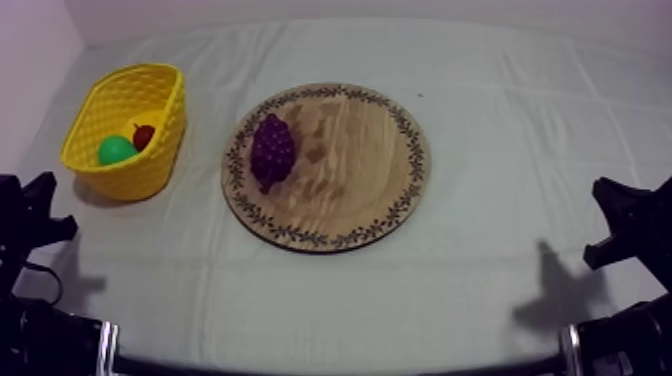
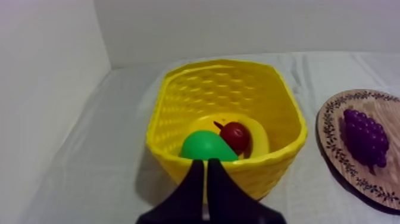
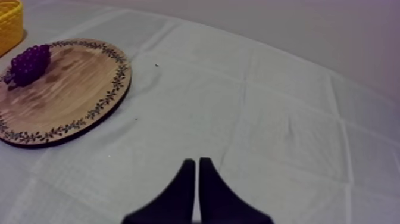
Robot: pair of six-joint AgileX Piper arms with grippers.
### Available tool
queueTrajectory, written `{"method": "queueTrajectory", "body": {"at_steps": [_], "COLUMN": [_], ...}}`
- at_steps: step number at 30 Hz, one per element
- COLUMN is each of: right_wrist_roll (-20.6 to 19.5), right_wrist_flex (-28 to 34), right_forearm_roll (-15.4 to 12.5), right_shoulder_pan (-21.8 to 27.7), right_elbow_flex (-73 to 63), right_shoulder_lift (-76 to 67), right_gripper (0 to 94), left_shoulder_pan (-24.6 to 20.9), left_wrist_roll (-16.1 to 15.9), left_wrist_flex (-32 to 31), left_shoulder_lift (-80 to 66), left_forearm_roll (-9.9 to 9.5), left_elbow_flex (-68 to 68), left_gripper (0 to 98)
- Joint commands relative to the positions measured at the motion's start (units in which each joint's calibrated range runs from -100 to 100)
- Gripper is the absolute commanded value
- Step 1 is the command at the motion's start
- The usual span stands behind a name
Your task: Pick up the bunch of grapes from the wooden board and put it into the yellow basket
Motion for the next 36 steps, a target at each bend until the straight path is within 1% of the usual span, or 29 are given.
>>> {"method": "queueTrajectory", "body": {"at_steps": [1,11,17,23,30,33,36], "right_wrist_roll": [0.0,0.0,0.0,0.0,0.0,0.0,0.0], "right_wrist_flex": [0.0,0.0,0.0,0.0,0.0,0.0,0.0], "right_forearm_roll": [0.0,0.0,0.0,0.0,0.0,0.0,0.0], "right_shoulder_pan": [0.0,0.0,0.0,0.0,0.0,0.0,0.0], "right_elbow_flex": [0.0,0.0,0.0,0.0,0.0,0.0,0.0], "right_shoulder_lift": [0.0,0.0,0.0,0.0,0.0,0.0,0.0], "right_gripper": [0.4,0.4,0.4,0.4,0.4,0.4,0.4], "left_shoulder_pan": [-0.3,-0.6,-0.2,0.3,3.1,5.5,9.0], "left_wrist_roll": [3.3,4.3,5.9,6.7,8.5,10.1,12.5], "left_wrist_flex": [0.5,0.4,0.7,4.5,9.8,12.8,17.0], "left_shoulder_lift": [0.0,0.0,1.8,10.3,23.2,28.8,34.7], "left_forearm_roll": [-0.09,-0.2,-2.25,-2.49,-2.85,-4.04,-6.24], "left_elbow_flex": [0.1,-0.1,-3.1,-14.8,-32.5,-40.3,-48.1], "left_gripper": [0.0,0.0,0.0,0.0,0.0,0.0,0.0]}}
